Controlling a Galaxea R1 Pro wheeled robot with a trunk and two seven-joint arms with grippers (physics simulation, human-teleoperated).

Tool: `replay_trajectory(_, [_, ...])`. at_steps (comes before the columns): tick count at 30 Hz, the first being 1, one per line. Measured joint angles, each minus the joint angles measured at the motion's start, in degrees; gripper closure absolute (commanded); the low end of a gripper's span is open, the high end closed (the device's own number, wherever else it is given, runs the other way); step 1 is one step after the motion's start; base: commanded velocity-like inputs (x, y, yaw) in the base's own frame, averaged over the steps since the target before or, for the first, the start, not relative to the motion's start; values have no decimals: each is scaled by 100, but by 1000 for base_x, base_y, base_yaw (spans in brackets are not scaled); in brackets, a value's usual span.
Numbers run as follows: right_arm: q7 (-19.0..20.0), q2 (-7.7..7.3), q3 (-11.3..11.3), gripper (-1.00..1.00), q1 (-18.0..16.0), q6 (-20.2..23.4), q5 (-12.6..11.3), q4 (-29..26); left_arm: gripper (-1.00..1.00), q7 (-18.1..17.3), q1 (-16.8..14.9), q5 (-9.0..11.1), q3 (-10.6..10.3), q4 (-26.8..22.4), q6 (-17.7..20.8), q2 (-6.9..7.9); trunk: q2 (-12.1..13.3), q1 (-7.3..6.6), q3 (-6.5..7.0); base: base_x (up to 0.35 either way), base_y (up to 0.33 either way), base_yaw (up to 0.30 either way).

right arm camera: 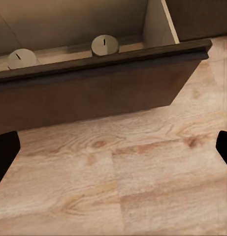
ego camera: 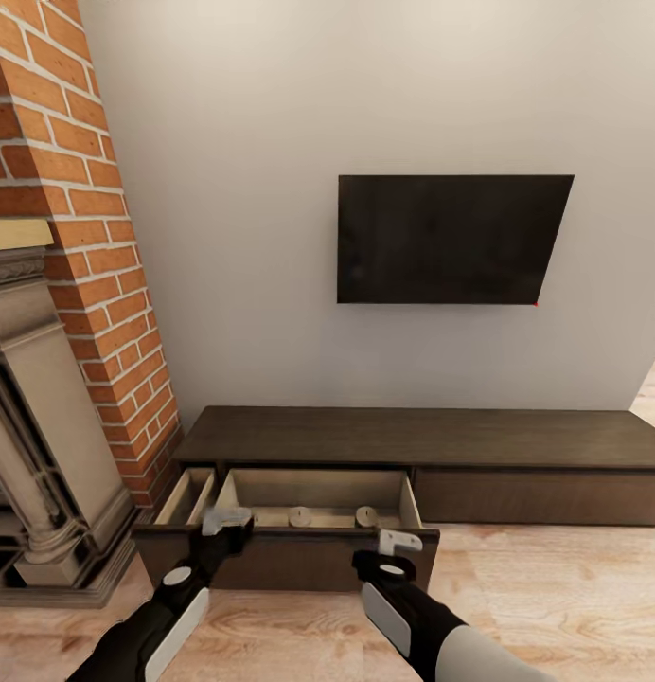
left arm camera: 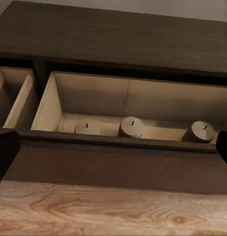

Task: Place each of the two pumpkins and all three candles from the living room inside a cabinet in the living room (use any cabinet), then make sure every cabinet is closed, and position the cauldron so it is next to a table in the living room.

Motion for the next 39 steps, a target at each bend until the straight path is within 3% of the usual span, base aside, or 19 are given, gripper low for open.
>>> replay_trajectory(2, [0, 16, 29, -100, 2, -26, 82, 124, -100, 16, 1, -7, -141, 255, -315, -6, 0, 0, 0, 0, 0, 0])
replay_trajectory(7, [12, 35, 67, -100, 7, -91, 174, 533, -100, 29, 3, -19, -256, 647, -592, -12, 0, 0, 0, 0, 0, 0])
replay_trajectory(10, [152, 47, 122, -100, 77, -136, 191, 619, -100, 20, 3, -17, -275, 768, -647, -13, 0, 0, 0, 0, 0, 0])
replay_trajectory(13, [482, 57, 420, -100, 203, -529, 222, 677, -100, -37, 3, -13, -289, 936, -675, -19, 0, 0, -1, 0, 0, 0])
replay_trajectory(15, [557, 56, 499, -100, 299, -710, 229, 691, -100, -51, 3, -12, -293, 1029, -680, -38, 0, 0, -1, 0, 0, 0])
replay_trajectory(22, [630, 62, 572, -100, 409, -891, 228, 705, -100, -62, -1, -14, -372, 1132, -680, -130, -1, 0, 0, 0, 0, 0])
replay_trajectory(39, [716, 62, 586, -100, 431, -929, 219, 717, -100, -66, -2, -1, -420, 1154, -678, -192, -681, 373, -305, 0, 0, 0])
